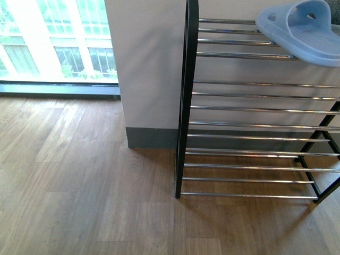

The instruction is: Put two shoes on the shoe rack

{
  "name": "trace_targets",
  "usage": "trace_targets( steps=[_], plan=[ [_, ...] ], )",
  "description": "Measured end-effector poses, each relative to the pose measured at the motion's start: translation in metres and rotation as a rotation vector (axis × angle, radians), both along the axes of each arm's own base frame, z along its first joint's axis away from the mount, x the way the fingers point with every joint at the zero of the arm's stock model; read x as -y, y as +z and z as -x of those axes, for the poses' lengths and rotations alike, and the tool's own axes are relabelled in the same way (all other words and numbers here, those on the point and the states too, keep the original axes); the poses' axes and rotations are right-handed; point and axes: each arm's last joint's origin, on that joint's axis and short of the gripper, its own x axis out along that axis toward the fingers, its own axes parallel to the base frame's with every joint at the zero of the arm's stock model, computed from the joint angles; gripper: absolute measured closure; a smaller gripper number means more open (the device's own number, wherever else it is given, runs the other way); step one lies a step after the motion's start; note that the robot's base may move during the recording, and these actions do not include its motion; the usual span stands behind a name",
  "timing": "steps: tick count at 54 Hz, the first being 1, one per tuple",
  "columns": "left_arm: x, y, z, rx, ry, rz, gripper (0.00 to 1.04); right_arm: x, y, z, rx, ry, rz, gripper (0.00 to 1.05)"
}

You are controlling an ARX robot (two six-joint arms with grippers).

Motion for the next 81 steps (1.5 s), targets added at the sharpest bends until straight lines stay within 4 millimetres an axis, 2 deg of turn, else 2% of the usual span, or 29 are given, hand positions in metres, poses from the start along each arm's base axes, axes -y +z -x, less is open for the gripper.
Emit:
trace_targets(
  steps=[10, 28, 48, 76, 81],
  plan=[
    [0.0, 0.0, 0.0, 0.0, 0.0, 0.0, 1.03, -0.011, -0.007, 0.012, -0.004, 0.012, 0.007, 1.04],
    [0.0, 0.0, 0.0, 0.0, 0.0, 0.0, 1.03, -0.011, -0.017, 0.028, 0.012, 0.005, 0.005, 1.03],
    [0.0, 0.0, 0.0, 0.0, 0.0, 0.0, 1.03, -0.011, -0.014, 0.044, 0.027, 0.005, 0.005, 1.03],
    [0.0, 0.0, 0.0, 0.0, 0.0, 0.0, 1.03, -0.011, -0.014, 0.054, 0.027, 0.005, 0.005, 1.03],
    [0.0, 0.0, 0.0, 0.0, 0.0, 0.0, 1.03, -0.011, -0.019, 0.063, 0.001, 0.005, 0.005, 1.03]
  ],
)
